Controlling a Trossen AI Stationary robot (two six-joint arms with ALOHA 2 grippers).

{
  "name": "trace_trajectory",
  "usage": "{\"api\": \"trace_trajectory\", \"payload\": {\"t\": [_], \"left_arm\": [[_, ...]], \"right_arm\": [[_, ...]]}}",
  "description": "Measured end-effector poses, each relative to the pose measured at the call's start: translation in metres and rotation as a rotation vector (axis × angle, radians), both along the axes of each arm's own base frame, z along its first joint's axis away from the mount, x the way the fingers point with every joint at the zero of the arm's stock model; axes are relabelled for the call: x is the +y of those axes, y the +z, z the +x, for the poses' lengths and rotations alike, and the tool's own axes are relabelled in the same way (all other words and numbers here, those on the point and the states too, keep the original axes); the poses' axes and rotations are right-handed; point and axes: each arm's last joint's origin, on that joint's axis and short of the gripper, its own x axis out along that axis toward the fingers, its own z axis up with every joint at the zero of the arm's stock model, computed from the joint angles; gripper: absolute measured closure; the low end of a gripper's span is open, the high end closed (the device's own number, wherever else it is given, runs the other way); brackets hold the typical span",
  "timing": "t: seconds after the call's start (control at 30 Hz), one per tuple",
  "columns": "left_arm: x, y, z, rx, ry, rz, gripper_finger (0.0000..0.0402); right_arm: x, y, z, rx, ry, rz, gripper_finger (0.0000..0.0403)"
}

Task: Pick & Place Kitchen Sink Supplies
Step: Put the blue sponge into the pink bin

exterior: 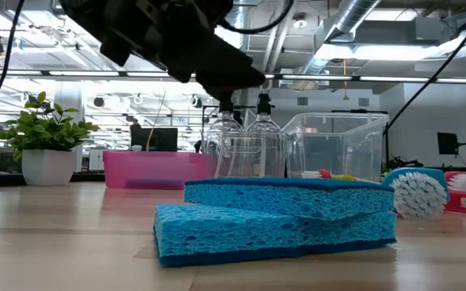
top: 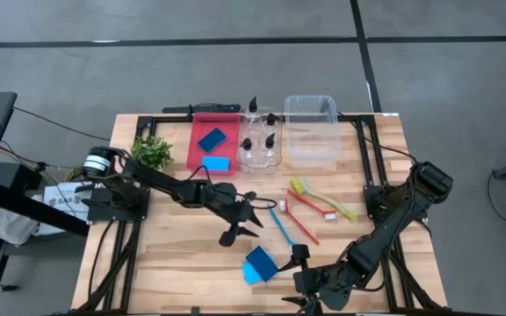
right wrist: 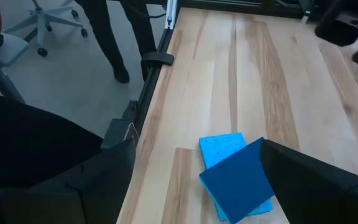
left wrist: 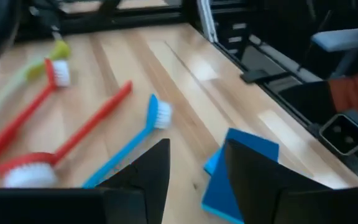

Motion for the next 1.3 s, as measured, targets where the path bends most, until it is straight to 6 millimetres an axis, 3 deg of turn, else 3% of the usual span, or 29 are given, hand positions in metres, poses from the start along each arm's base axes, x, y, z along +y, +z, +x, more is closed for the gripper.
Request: {"api": "trace_trajectory", "payload": {"t": [0.23,0.37,0.5,0.97,1.3], "left_arm": [[-0.013,-0.020,-0.001,0.107,-0.032,-0.013,0.0247],[-0.026,-0.042,-0.001,0.153,-0.075,0.031,0.0247],[-0.024,-0.056,0.003,0.160,-0.069,0.086,0.0247],[-0.026,-0.071,0.014,0.083,-0.088,0.066,0.0247],[-0.027,-0.072,0.014,0.088,-0.086,0.059,0.0247]], "right_arm": [[0.000,0.000,0.000,0.002,0.000,-0.002,0.0065],[-0.001,-0.001,0.000,0.007,-0.003,-0.008,0.0065],[-0.003,-0.001,0.002,0.007,-0.010,-0.007,0.0065],[-0.003,-0.001,0.002,0.010,-0.011,-0.008,0.0065],[-0.003,-0.001,0.002,0.010,-0.010,-0.009,0.0065]]}}
